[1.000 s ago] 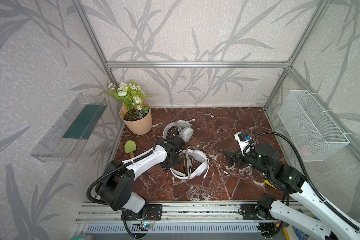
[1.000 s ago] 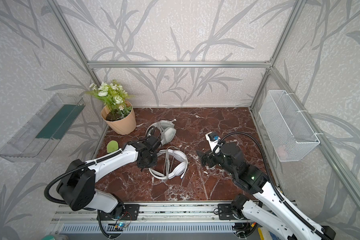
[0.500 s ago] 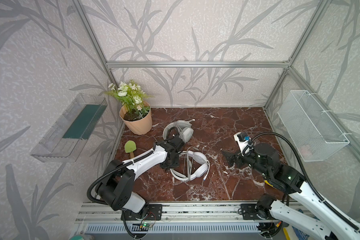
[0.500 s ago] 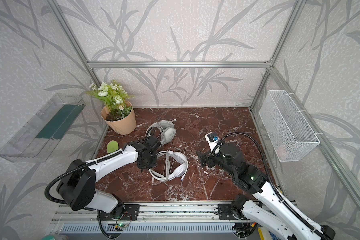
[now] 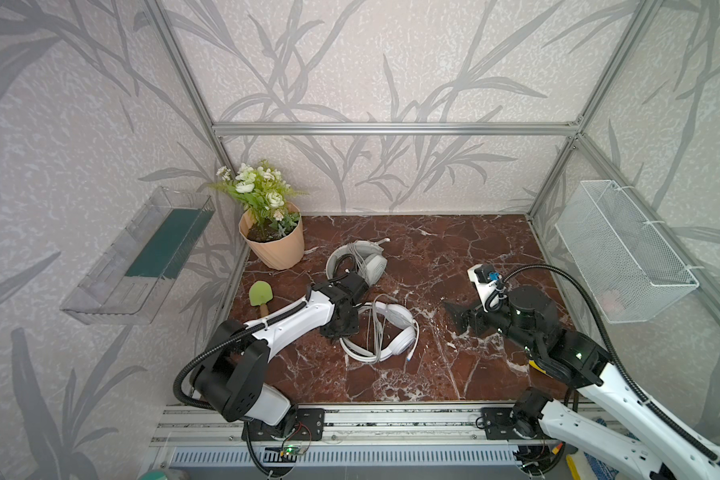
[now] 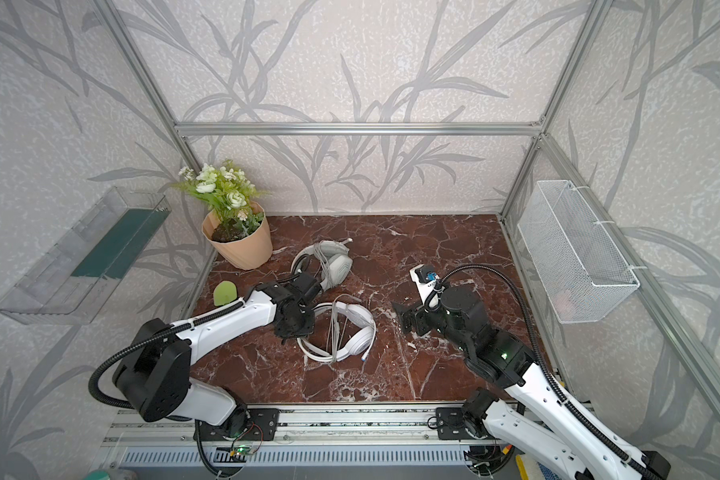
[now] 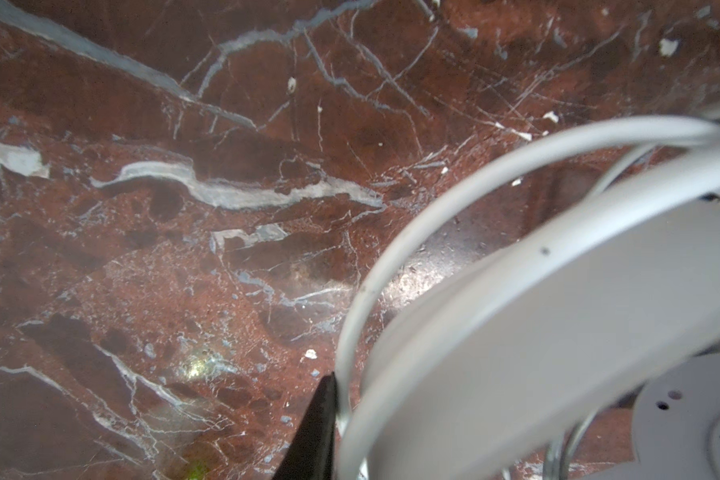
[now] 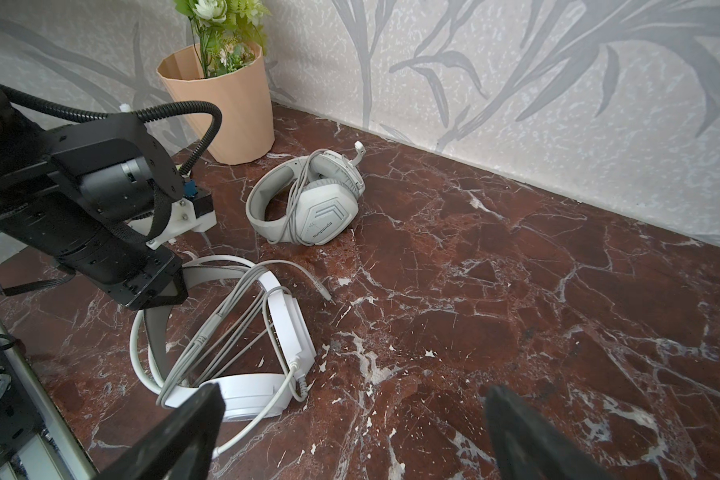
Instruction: Wrap the headphones
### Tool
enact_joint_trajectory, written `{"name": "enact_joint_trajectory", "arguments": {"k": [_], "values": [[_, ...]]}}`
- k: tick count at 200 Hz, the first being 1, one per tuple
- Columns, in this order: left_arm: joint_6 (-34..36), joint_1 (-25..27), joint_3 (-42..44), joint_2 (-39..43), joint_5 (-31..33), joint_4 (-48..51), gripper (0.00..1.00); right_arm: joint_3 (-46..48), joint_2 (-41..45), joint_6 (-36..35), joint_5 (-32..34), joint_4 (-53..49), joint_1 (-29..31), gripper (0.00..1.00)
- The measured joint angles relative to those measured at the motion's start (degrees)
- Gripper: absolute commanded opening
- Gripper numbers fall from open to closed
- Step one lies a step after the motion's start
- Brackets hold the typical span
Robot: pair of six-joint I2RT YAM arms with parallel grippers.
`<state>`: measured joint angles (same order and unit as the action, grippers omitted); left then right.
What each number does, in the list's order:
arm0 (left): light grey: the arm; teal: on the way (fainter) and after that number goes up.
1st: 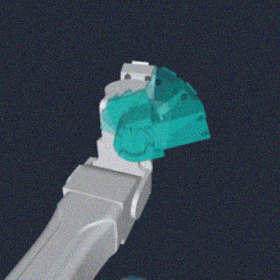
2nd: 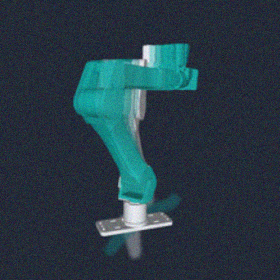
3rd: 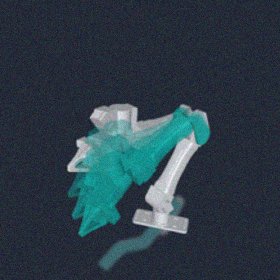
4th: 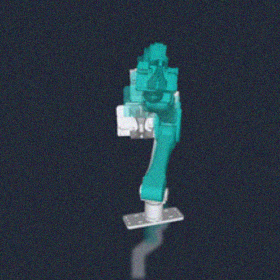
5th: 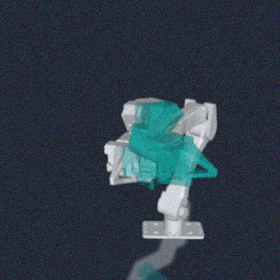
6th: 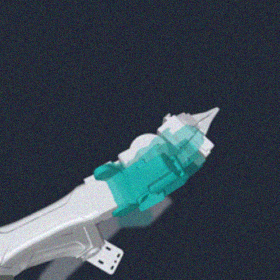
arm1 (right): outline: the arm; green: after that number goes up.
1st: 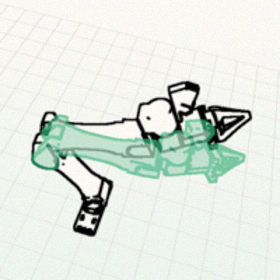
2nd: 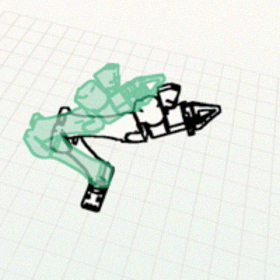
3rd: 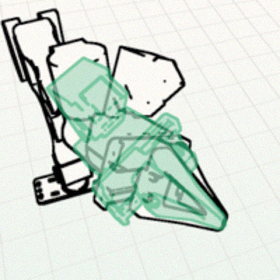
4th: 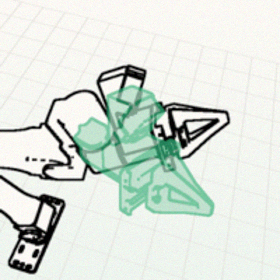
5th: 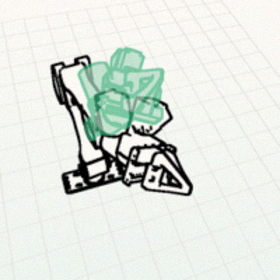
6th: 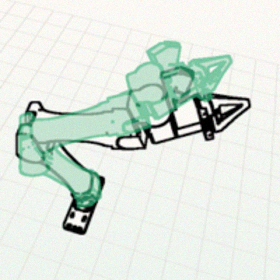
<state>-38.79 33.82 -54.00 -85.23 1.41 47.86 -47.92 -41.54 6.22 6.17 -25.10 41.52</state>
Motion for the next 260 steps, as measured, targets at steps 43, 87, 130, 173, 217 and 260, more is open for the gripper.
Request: {"name": "enact_joint_trajectory", "arguments": {"k": [43,87,130,173,217,260], "values": [[0.0,0.0,0.0,1.2,0.0,1.0,0.36,0.0,0.0,0.0,-0.3,0.0,0.0,0.98],[-0.3,0.0,-0.4,1.7,-0.7,1.3,0.39,0.0,0.0,0.0,-0.9,0.0,0.0,0.98],[-0.3,0.0,-1.4,2.6,-1.0,2.1,0.46,0.0,0.0,0.0,-1.3,0.0,0.0,0.98],[-0.3,0.0,-2.3,3.6,-1.1,2.8,0.52,0.0,0.0,0.0,-1.4,0.0,0.0,0.98],[-0.3,0.0,-4.6,5.6,-0.3,5.4,0.73,0.0,0.0,0.0,-1.7,0.0,0.0,0.98],[-0.1,0.0,-10.4,11.8,3.3,7.1,0.99,0.0,0.0,0.0,-1.3,0.0,0.0,1.00]]}}
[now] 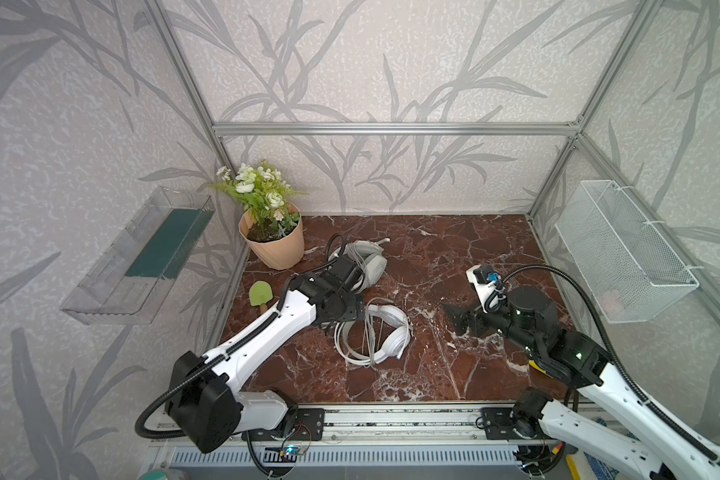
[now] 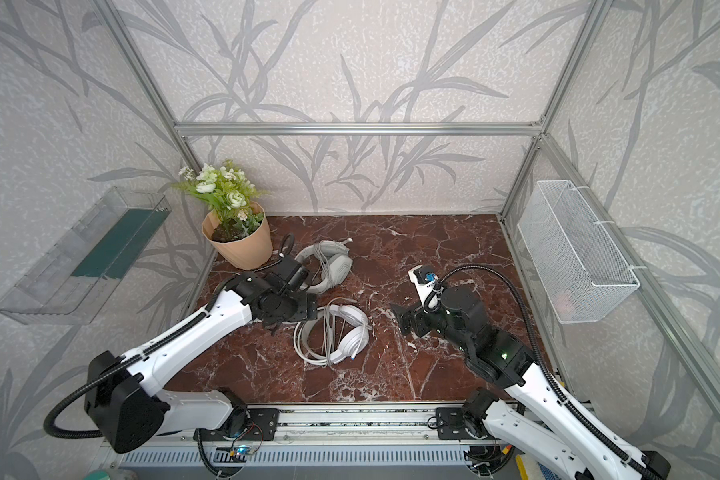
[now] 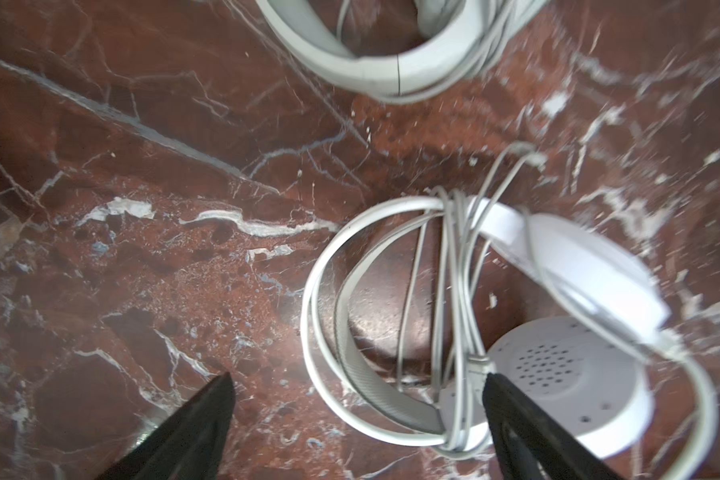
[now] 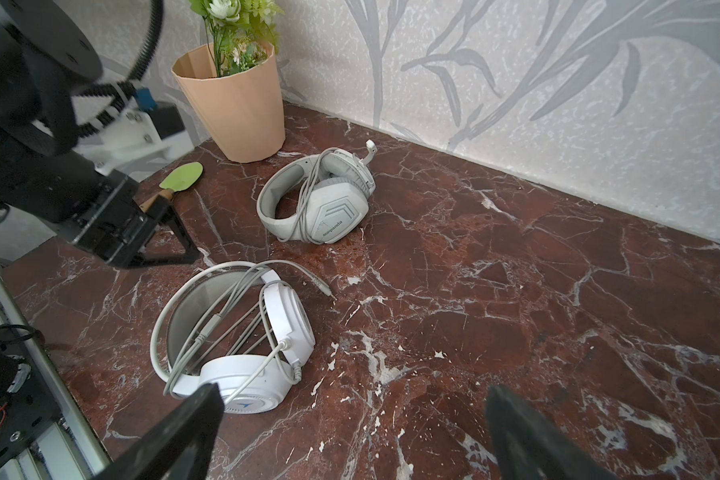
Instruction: Wrap the headphones
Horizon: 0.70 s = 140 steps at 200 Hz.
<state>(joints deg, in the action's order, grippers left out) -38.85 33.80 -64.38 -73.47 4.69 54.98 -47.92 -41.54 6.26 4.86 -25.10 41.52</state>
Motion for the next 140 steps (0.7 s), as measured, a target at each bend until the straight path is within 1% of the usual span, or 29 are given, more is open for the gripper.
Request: {"name": "enact_joint_trajectory", "arguments": {"k": [15,33,50,62,80,98,114,140], "values": [[0.3,0.0,-0.7,3.8,3.0,-0.3,0.99,0.0,0.0,0.0,0.7,0.0,0.0,0.99],[0.8,-0.3,-1.3,9.0,8.1,-1.2,0.99,0.3,0.0,0.0,1.3,0.5,0.0,0.99],[2.3,-1.2,-1.1,13.7,13.8,-3.9,0.99,0.8,-0.4,0.0,2.2,1.0,0.0,0.99],[3.9,-2.5,0.2,17.3,18.6,-8.0,0.99,0.9,-1.0,0.0,3.3,1.4,0.0,0.99],[7.6,-6.1,6.6,22.8,25.0,-16.5,0.99,1.3,-1.7,-0.3,5.6,2.1,-0.2,0.99],[10.0,-11.1,14.4,26.4,28.3,-24.2,0.99,2.3,-1.8,-0.5,8.6,3.0,-0.5,0.99],[12.3,-14.7,21.2,27.5,29.9,-30.9,0.99,3.7,-1.4,-0.8,10.9,4.5,-1.3,0.99],[17.1,-17.6,28.9,25.8,31.2,-39.2,0.99,7.2,0.0,-1.7,14.2,7.3,-2.7,0.99]]}}
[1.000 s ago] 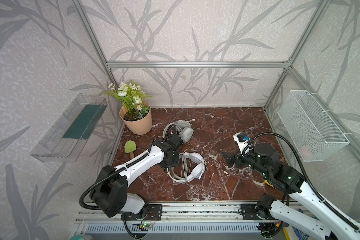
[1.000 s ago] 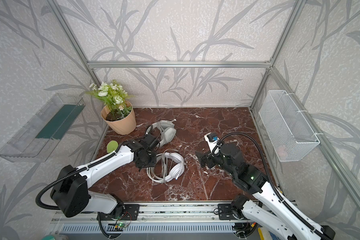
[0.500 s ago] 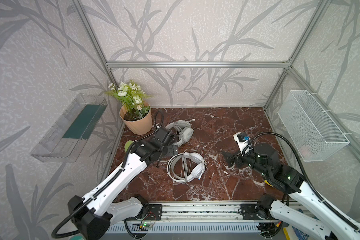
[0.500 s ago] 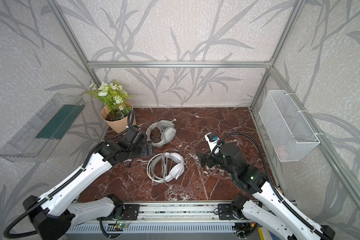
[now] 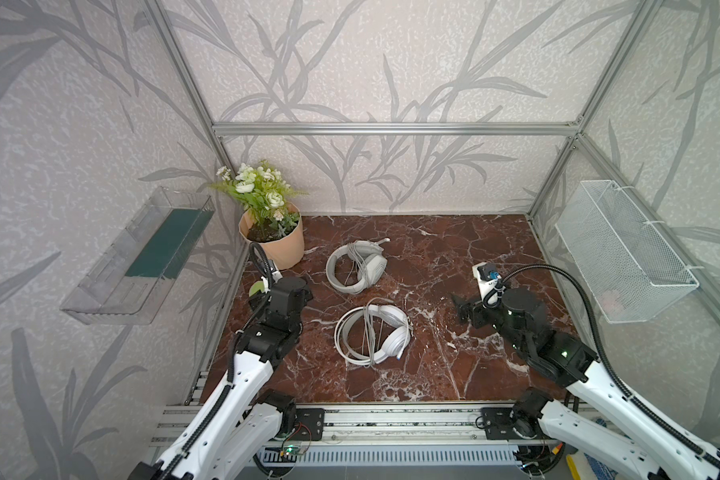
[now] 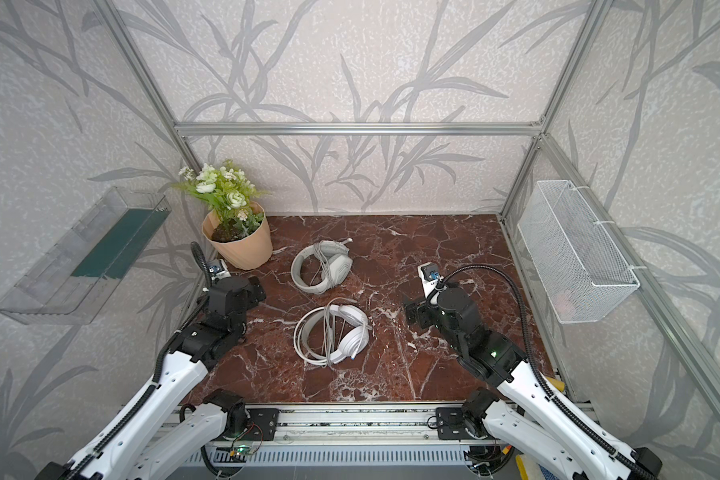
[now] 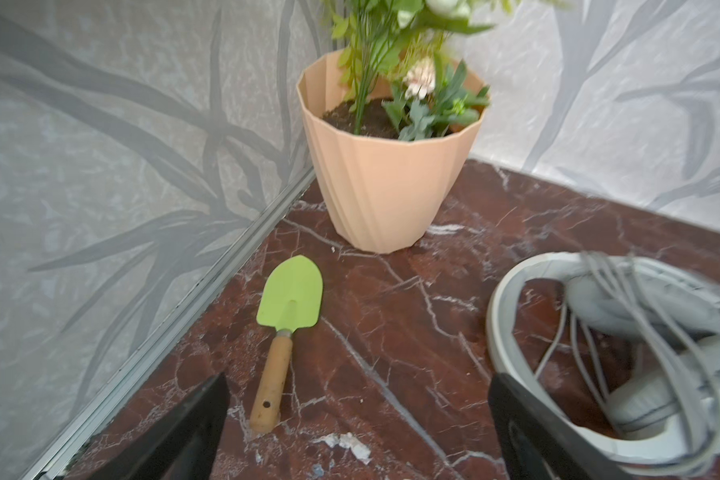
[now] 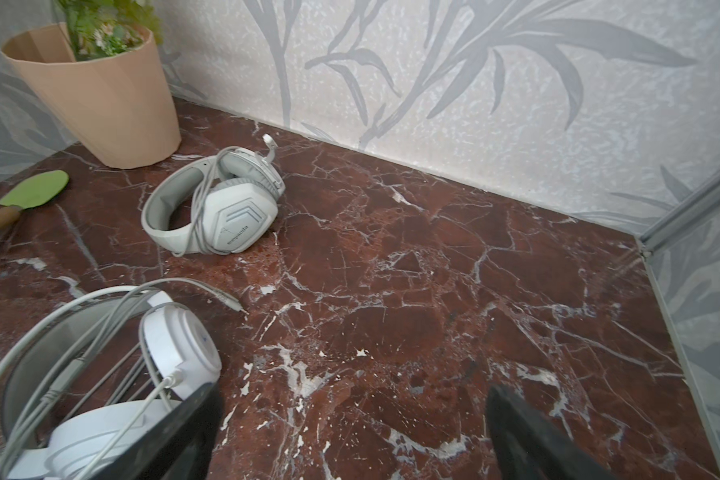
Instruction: Wrap the headphones
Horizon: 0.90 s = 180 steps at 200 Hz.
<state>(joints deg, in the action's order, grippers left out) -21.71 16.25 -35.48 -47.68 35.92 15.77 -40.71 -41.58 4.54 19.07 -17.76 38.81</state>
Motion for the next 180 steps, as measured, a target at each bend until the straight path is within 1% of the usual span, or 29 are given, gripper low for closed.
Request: {"name": "enact_joint_trajectory", "arguments": {"k": [30,57,74,94,125,164,180], "values": [[6.6,-2.2,6.9,-1.4,1.3,-11.5,0.99,3.2,0.8,-0.8,2.7,3.1,-1.5,0.99],[7.9,-7.3,9.3,-6.8,1.0,-19.4,0.99,4.9,0.9,-1.4,5.2,5.5,-4.3,0.99],[8.2,-10.5,10.9,-11.1,-0.1,-25.4,0.99,5.0,0.9,-1.2,6.1,6.3,-6.3,0.99],[9.3,-13.0,13.0,-16.3,-2.1,-33.0,0.99,5.2,0.9,-1.0,6.8,7.4,-7.6,0.99],[11.7,-14.7,14.7,-24.7,-5.0,-42.3,0.99,6.7,1.8,-0.5,7.3,8.5,-8.2,0.99],[11.5,-16.0,14.5,-32.2,-7.3,-53.3,0.99,7.6,2.3,-0.2,8.0,8.6,-8.2,0.99],[12.3,-16.2,13.6,-35.9,-10.3,-55.7,0.99,7.6,2.3,-0.3,8.2,8.7,-8.2,0.99]]}}
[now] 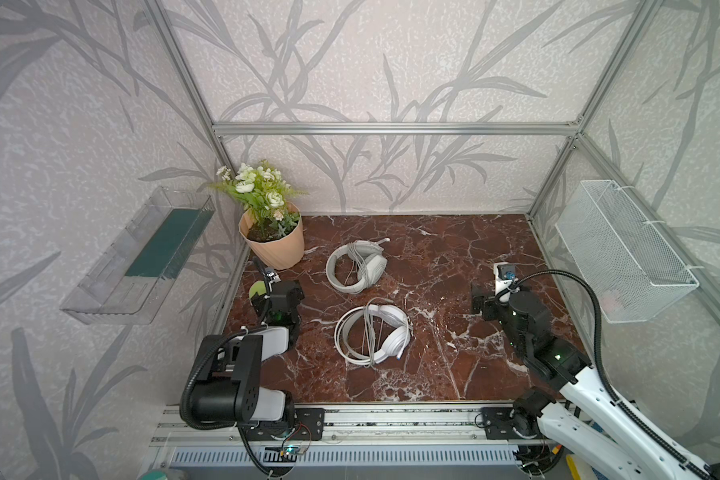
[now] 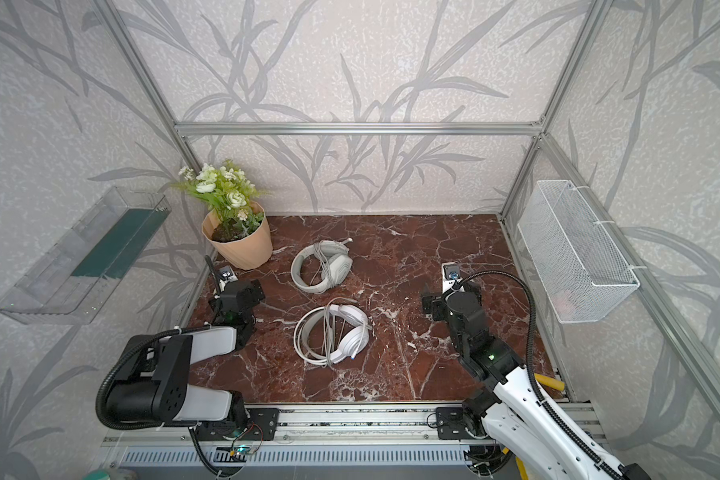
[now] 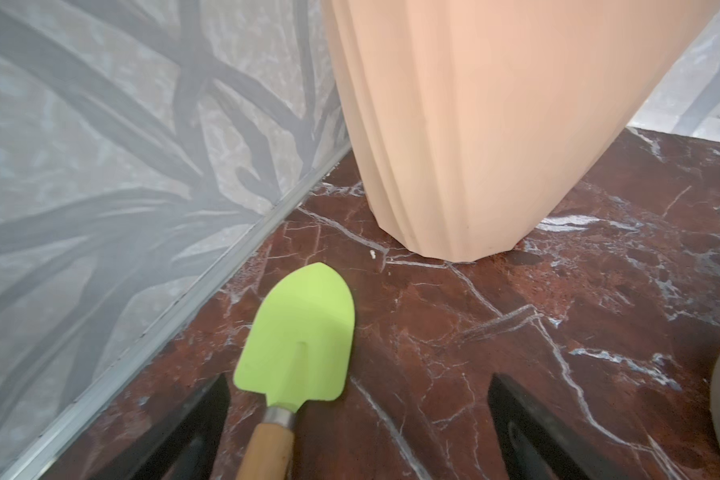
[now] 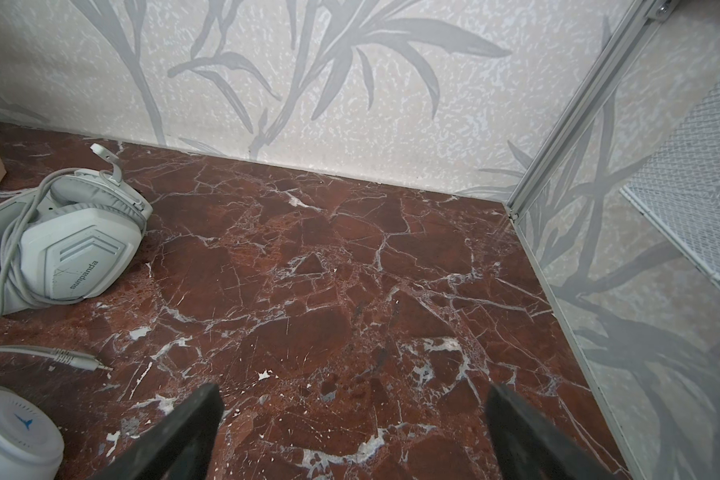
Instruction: Wrap the headphones
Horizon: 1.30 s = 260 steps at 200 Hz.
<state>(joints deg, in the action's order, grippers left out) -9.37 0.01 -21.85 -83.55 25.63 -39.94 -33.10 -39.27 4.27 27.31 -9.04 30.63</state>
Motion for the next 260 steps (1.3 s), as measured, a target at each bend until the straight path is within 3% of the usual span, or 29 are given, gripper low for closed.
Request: {"name": "enact_joint_trajectory", "arguments": {"k": [50,111,191,260], "values": [[2.4,0.0,0.0,-4.9,-5.7,-7.9,0.99,0.2,-3.4,0.0,2.8,1.7,-1.3,0.99],[3.6,0.4,0.6,-6.2,-6.4,-14.3,0.99,1.6,-12.3,6.9,4.4,8.8,-14.2,0.99],[3.8,0.7,0.6,-6.2,-6.2,-15.0,0.99,6.6,-24.1,3.3,4.9,23.9,-20.9,0.99],[3.9,1.0,0.6,-6.2,-6.0,-15.0,0.99,9.9,-31.3,1.0,-0.6,34.8,-23.1,0.99]]}}
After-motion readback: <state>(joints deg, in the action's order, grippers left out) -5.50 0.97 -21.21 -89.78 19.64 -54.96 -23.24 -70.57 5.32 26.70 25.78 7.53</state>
